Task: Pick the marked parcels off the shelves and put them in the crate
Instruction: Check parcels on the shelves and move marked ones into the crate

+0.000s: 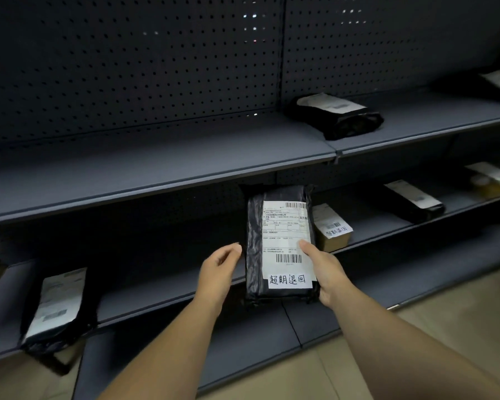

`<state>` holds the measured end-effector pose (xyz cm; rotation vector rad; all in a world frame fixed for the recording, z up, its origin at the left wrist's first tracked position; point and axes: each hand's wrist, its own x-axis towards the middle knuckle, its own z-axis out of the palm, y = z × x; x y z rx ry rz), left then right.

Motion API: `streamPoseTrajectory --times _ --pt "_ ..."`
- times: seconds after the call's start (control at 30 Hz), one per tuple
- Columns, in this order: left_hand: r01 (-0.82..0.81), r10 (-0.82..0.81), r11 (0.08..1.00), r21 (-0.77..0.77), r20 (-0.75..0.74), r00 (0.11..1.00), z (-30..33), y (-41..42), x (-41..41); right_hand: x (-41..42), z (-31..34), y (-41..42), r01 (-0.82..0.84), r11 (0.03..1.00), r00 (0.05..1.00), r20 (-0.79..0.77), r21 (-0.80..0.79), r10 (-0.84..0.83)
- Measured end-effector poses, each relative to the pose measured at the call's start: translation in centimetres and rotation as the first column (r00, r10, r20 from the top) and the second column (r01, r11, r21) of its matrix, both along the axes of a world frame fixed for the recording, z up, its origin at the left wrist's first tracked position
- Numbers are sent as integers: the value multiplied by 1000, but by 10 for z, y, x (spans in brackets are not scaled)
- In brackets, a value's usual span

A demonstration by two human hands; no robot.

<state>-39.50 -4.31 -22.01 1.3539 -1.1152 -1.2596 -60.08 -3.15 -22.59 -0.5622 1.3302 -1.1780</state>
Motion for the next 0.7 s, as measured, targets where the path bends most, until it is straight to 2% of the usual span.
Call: streamPoseTrajectory --times 0.1,0.17,0.27,0.37,0.6,0.7 --pt "102 -81 990 -100 193 978 1 -17 -25 -25 1 10 113 993 994 3 17 -113" --pt "185 -122 971 -150 355 927 1 -27 -46 -44 1 18 188 982 982 -1 17 -188" --pt "346 -162 910 -230 571 805 3 -35 -82 -72 2 33 313 950 950 -5 24 -313" --pt "525 -183 806 -274 728 660 5 -39 -115 -100 1 50 430 902 903 -23 30 -430" --pt "794 -63 526 -305 917 394 10 -39 -187 -149 -3 97 666 745 746 -30 35 -666" --pt "856 -43 437 -275 945 325 12 -36 -216 -162 -5 119 740 672 672 -65 38 -737"
